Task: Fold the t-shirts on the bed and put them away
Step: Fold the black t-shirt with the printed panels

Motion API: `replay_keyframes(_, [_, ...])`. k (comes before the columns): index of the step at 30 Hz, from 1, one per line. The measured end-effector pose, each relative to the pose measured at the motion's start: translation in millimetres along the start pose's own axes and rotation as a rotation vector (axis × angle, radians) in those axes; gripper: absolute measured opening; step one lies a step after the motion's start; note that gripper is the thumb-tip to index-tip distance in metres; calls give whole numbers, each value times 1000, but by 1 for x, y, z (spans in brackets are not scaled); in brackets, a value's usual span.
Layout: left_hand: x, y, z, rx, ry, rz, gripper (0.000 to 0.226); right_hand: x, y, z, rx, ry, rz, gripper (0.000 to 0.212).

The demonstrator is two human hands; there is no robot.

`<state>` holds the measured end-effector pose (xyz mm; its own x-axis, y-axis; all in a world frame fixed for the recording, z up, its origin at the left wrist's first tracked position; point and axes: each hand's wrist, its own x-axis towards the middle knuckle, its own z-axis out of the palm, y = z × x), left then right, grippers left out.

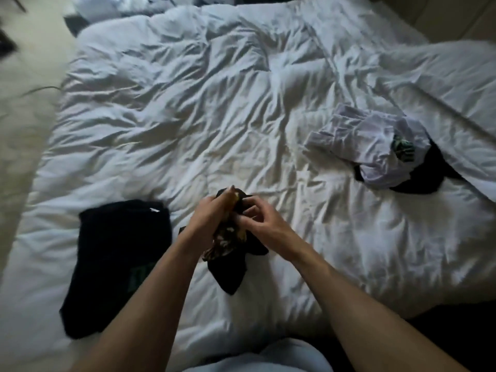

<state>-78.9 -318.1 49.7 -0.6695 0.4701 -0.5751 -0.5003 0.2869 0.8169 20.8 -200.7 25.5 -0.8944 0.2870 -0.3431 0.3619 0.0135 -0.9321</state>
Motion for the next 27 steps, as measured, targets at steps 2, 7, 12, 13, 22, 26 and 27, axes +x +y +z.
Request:
replay_keyframes(2, [-11,7,-17,-97,-88,37,39,7,-19,10,-38,69,-42,11])
replay_keyframes(7, [-33,13,-47,-70,-141,212,77,18,-62,22,27,156,-18,8])
replay_keyframes(12, [-44,25,-62,227,23,517,51,17,-80,31,50,278,-65,12])
replay_keyframes(13, [-45,31,-63,192,47,531,43,14,-83,33,-45,283,-125,15])
replay_keyframes(22, [-47,94,-62,-262,261,265,18,-19,-60,51,-824,66,-623,138])
replay_keyframes(26, [-44,109,-62,-425,237,140,15,-14,-55,60,-933,203,-701,102])
replay_keyframes(27, [-43,108,-62,-449,228,125,19,-11,-59,61,-873,270,-704,74])
